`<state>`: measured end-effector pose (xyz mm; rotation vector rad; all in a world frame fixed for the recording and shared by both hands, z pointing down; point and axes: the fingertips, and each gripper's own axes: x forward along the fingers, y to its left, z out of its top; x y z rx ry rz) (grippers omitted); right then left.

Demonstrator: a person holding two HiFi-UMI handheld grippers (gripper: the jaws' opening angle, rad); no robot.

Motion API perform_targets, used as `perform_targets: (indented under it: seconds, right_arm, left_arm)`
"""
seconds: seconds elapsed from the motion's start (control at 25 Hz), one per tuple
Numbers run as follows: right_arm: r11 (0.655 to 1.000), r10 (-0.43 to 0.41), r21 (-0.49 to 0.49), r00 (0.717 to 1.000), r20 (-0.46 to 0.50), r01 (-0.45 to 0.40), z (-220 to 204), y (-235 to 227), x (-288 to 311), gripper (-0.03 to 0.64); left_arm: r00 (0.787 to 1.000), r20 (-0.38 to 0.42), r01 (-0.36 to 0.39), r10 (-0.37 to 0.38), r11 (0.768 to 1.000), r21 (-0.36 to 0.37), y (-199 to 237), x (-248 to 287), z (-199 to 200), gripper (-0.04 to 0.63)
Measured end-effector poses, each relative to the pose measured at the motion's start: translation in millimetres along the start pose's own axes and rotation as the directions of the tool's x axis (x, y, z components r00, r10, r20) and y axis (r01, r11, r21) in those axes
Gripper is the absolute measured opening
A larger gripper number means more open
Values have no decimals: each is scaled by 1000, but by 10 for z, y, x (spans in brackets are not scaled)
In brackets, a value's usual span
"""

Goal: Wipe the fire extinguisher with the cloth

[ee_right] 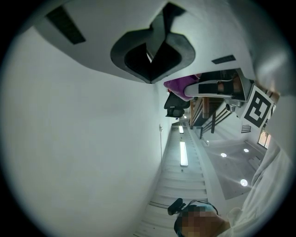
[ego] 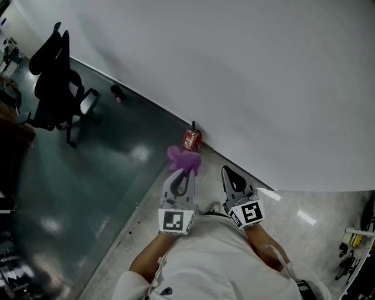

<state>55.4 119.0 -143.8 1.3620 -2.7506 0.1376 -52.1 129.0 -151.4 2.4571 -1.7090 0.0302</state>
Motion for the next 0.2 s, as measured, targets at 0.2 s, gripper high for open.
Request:
perform_targets:
  seconds: [0.2]
  right_arm:
    - [1000, -2, 0, 1000, 2, 2, -7, 10, 9, 12]
  left_arm:
    - [1000, 18, 7, -7, 1000, 15, 4, 8, -1, 28]
